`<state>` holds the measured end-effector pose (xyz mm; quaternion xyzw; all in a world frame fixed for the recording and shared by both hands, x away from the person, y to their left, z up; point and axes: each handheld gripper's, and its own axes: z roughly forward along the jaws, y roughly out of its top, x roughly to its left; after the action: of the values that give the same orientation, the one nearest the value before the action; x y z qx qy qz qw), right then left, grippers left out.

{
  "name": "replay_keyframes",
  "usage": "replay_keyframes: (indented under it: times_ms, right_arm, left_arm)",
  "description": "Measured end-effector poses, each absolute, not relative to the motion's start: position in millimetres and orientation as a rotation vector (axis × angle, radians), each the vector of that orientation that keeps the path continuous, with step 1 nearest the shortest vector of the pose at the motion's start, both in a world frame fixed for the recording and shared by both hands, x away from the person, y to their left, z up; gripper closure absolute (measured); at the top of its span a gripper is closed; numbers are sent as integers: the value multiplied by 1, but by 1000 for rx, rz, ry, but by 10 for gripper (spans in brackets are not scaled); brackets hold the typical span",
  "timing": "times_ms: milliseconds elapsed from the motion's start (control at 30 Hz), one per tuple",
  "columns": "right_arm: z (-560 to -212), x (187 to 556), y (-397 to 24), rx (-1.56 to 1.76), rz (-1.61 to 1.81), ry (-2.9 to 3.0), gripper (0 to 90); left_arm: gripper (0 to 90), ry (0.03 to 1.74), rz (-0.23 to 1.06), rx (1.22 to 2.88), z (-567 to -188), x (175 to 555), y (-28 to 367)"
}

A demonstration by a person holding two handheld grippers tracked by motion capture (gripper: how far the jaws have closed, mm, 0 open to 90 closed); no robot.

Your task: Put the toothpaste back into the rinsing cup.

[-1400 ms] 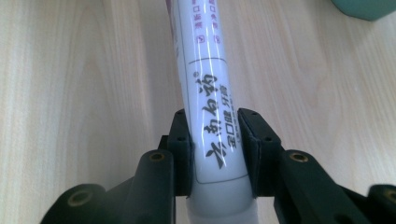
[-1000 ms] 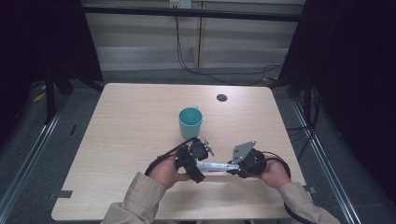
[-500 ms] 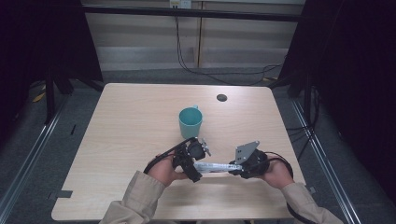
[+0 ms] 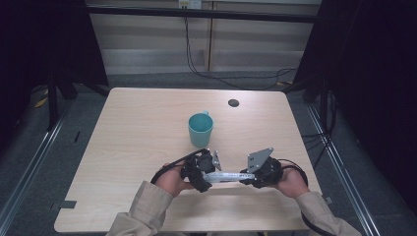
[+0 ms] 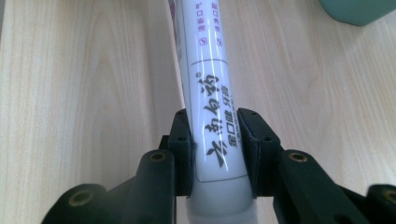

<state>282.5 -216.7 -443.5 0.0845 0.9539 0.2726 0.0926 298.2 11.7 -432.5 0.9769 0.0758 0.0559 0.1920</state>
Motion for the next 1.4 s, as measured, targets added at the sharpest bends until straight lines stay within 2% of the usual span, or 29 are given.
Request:
replay_keyframes:
  times_ms: [67,200,267,500,633,833,967,1067,1133,1267,1400]
  right_arm:
    - [-443,283,-215,233,810,2830,684]
    - [-441,283,-215,216,819,2833,685]
    - [-441,282,-215,216,809,2835,685]
    - [-440,282,-217,209,814,2833,683]
    - [-440,283,-216,205,816,2850,676]
    - [-440,286,-217,228,860,2858,659]
    - [-440,287,-217,239,848,2880,628]
    - [-437,289,-216,302,892,2868,461]
    - [-433,290,-215,323,912,2867,468]
    - [-430,292,-209,294,884,2877,412]
    - [-428,294,-206,278,889,2891,423]
  left_arm:
    - [468,203,156,2749,-432,297,9]
    - [445,190,176,2786,-434,296,5]
    - [493,184,163,2794,-434,296,4]
    - [554,152,185,2832,-432,293,-1]
    - [623,142,206,2871,-428,288,-4]
    - [679,144,226,2854,-423,285,-2]
    - [688,109,281,2858,-418,282,-3]
    - [689,112,306,2853,-417,282,-4]
    - [690,118,310,2843,-416,282,-5]
    - [690,121,317,2856,-414,283,-7]
    - [689,141,319,2857,-415,284,-7]
